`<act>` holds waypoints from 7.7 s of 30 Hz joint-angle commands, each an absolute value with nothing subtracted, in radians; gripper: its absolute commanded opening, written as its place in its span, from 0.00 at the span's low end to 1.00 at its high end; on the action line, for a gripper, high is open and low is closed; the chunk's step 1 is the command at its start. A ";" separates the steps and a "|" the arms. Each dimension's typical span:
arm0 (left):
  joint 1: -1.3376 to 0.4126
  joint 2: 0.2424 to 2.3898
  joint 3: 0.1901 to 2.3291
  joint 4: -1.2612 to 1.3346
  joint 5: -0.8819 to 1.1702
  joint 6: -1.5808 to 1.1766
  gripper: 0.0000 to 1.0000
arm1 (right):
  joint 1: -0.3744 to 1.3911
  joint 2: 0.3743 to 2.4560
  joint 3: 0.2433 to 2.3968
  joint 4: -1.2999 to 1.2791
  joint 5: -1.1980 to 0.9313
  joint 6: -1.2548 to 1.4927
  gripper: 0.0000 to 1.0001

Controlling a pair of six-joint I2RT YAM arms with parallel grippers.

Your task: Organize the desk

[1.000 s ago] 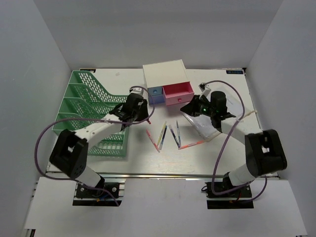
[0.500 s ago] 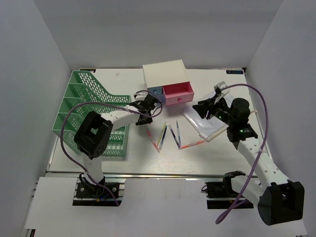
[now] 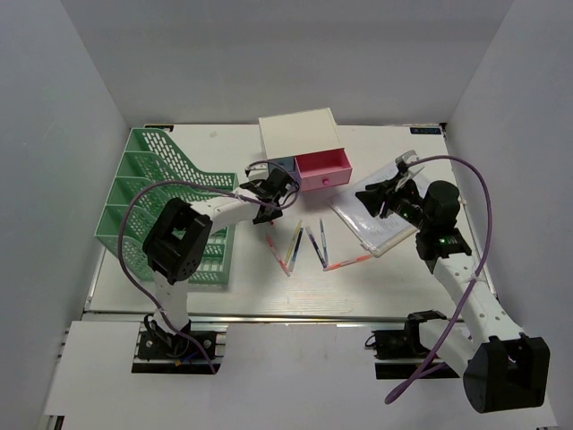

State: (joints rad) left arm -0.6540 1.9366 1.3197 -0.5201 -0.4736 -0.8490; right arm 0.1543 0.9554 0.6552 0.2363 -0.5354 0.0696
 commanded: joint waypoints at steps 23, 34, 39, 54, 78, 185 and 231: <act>-0.652 1.780 1.302 -0.502 -0.479 -0.796 0.00 | 0.055 0.920 0.633 0.259 -0.637 0.025 0.65; -0.661 1.257 1.137 -0.337 -0.364 -0.511 0.00 | 0.014 0.933 0.646 0.227 -0.802 -0.051 0.00; -0.638 1.250 1.095 -0.086 0.080 -0.069 0.00 | 0.012 0.939 0.646 0.218 -0.822 -0.095 0.00; -0.638 1.678 1.405 0.047 0.327 0.311 0.00 | -0.071 0.896 0.643 0.170 -0.842 -0.219 0.22; -0.638 1.914 1.497 0.199 0.097 0.324 0.23 | -0.086 0.888 0.626 0.166 -0.844 -0.244 0.36; -0.951 1.734 1.252 -0.456 -0.219 -0.468 0.00 | -0.089 1.020 0.718 -0.069 -0.815 -0.347 0.18; -0.712 1.974 1.680 0.043 0.066 0.580 0.29 | -0.084 0.994 0.727 -0.164 -0.936 -0.494 0.39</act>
